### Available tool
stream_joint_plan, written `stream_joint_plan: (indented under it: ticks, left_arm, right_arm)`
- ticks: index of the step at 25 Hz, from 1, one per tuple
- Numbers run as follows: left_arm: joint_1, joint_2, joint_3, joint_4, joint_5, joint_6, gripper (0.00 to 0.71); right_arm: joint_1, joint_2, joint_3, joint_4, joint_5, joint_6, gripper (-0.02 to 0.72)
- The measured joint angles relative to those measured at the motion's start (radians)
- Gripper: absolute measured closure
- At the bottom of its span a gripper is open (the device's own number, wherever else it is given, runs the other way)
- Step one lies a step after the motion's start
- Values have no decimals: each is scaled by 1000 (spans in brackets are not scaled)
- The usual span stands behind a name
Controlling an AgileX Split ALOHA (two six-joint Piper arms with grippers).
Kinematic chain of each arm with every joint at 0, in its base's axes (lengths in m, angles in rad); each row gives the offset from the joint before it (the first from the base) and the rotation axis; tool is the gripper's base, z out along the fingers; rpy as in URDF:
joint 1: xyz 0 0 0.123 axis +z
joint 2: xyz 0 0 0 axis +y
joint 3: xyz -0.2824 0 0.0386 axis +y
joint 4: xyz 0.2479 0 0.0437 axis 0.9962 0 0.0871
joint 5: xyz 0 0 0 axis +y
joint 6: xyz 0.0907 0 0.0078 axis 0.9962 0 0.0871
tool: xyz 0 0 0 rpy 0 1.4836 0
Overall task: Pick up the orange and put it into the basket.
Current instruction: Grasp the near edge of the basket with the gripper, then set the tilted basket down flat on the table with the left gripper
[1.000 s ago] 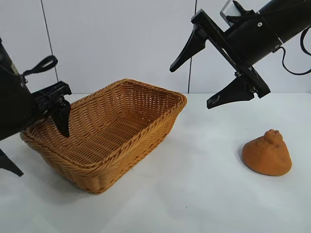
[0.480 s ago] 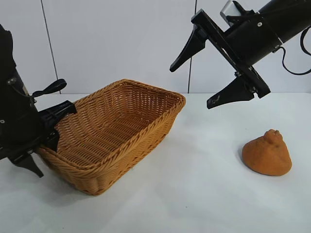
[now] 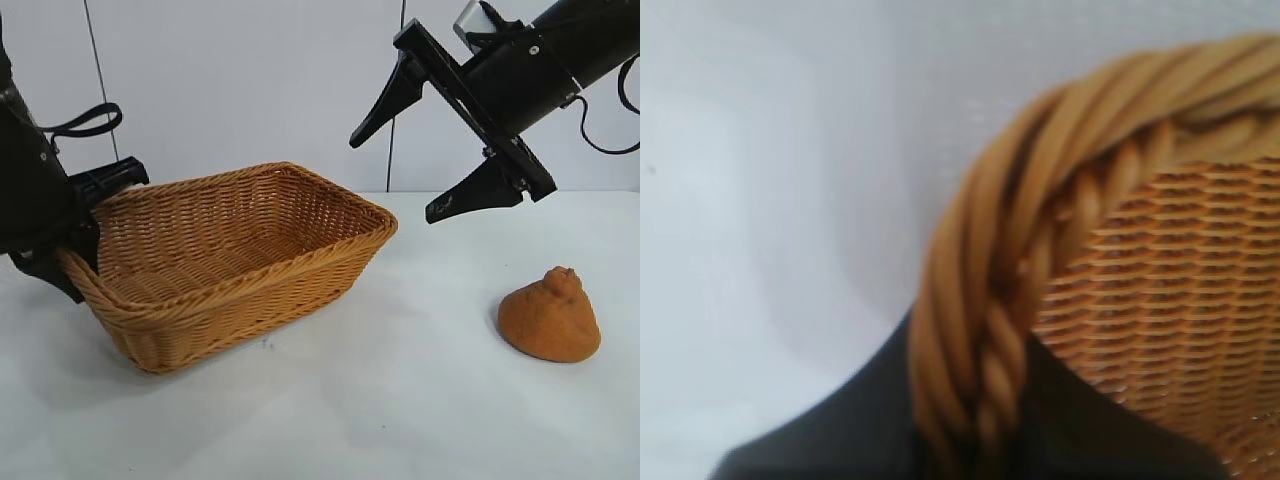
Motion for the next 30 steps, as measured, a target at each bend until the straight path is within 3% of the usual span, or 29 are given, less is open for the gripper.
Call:
stream_joint_plan:
  ticks: [4,11,17,30]
  left_arm:
    - [34,5,-77,-57,29,184,622]
    - [36,133,-237,-168,178,434,622]
    - [36,201,-332,-187,266,672,622]
    - [36,234,-333,-203,236,735,622]
  right_arm:
    - [0,0,0,-4,0,1,72]
    - [0,0,0,-4,0,2,72]
    - [0,0,0,-4,0,2,72]
    - [0,0,0,-4,0,2,72]
